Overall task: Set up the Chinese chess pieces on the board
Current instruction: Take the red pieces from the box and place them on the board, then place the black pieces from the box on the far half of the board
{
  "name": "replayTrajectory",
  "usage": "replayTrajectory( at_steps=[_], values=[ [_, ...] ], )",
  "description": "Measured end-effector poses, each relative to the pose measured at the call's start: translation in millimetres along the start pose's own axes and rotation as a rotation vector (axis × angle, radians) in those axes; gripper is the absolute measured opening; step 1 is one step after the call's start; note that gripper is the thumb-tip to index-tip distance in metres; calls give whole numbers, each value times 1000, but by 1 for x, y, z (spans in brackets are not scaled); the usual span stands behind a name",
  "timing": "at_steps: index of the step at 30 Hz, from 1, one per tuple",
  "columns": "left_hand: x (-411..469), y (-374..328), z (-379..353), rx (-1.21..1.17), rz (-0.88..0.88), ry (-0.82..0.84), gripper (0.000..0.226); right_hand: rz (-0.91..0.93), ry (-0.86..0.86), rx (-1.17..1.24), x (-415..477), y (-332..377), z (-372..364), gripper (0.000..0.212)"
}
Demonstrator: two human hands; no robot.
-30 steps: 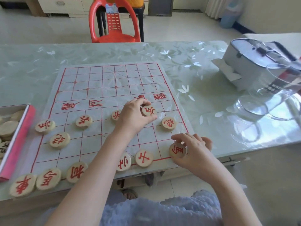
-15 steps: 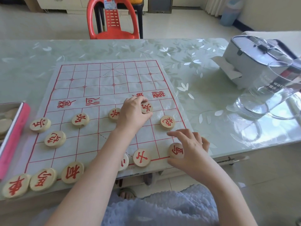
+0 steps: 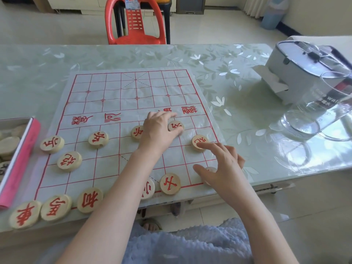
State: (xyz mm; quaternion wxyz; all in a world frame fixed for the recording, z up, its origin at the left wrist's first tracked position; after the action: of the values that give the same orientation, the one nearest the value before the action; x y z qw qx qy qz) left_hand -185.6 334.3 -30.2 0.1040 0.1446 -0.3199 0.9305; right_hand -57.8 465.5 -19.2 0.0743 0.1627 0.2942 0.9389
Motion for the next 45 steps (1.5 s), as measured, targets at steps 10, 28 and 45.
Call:
replayTrajectory(
  at_steps=[10, 28, 45],
  values=[
    [-11, 50, 113, -147, 141, -164, 19, -27, 47, 96, 15, 44, -23, 36],
    [-76, 260, 252, -63, 565, -389, 26, 75, 228, 238, 20, 184, -125, 32],
    [-55, 337, 254, 242, 604, -303, 45, 326, 343, 218, 42, 301, -223, 34]
  ],
)
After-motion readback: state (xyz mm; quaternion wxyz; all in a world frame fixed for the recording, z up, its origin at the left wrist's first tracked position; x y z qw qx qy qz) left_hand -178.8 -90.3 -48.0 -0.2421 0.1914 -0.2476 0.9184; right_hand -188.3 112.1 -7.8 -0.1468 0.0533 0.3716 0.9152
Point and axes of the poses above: each hand's wrist, its own x-axis towards the middle knuckle, its own z-axis out of the back of the hand, y = z × x, the point moved 4 cm from there along x, towards the middle knuckle, and after that the axes turned 12 degrees about -y, right-handed, at the moved point
